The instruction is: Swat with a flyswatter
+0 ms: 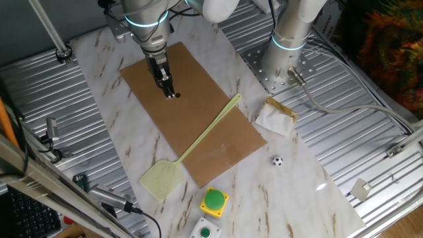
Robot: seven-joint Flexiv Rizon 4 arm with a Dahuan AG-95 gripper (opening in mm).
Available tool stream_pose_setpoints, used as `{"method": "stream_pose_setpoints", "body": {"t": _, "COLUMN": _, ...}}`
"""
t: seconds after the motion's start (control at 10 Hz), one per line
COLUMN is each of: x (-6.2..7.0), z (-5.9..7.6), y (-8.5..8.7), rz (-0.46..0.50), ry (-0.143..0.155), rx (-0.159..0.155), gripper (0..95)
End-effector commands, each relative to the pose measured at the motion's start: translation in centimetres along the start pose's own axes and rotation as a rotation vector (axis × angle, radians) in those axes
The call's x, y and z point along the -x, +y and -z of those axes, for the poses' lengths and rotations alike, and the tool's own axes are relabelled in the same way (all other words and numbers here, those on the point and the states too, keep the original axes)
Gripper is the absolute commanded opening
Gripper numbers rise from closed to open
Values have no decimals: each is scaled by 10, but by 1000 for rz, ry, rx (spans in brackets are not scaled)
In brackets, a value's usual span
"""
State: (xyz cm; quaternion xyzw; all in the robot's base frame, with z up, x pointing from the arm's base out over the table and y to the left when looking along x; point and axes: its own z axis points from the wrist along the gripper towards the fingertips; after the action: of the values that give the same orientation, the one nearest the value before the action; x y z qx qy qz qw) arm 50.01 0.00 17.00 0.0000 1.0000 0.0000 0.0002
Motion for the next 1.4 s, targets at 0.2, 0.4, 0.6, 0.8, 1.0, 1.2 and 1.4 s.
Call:
{"method": "stream_pose_setpoints", "body": {"t": 0.2, "x": 0, "z": 1, "y": 0, "rz": 119, "ry": -53, "rx": 43, "gripper": 0}}
{"method": "stream_pose_setpoints", "body": {"t": 0.4, "x": -1, "z": 1, "y": 1, "rz": 119, "ry": -50, "rx": 39, "gripper": 0}}
{"method": "stream_pose_setpoints", "body": {"t": 0.6, "x": -1, "z": 1, "y": 1, "rz": 121, "ry": -50, "rx": 29, "gripper": 0}}
{"method": "stream_pose_setpoints", "body": {"t": 0.8, "x": -1, "z": 1, "y": 1, "rz": 122, "ry": -50, "rx": 28, "gripper": 0}}
{"method": "stream_pose_setpoints", "body": {"t": 1.0, "x": -1, "z": 1, "y": 1, "rz": 121, "ry": -50, "rx": 28, "gripper": 0}}
{"method": "stream_pose_setpoints", "body": {"t": 1.2, "x": -1, "z": 1, "y": 1, "rz": 122, "ry": -50, "rx": 28, "gripper": 0}}
{"method": "stream_pose_setpoints", "body": {"t": 1.4, "x": -1, "z": 2, "y": 1, "rz": 124, "ry": -49, "rx": 28, "gripper": 0}}
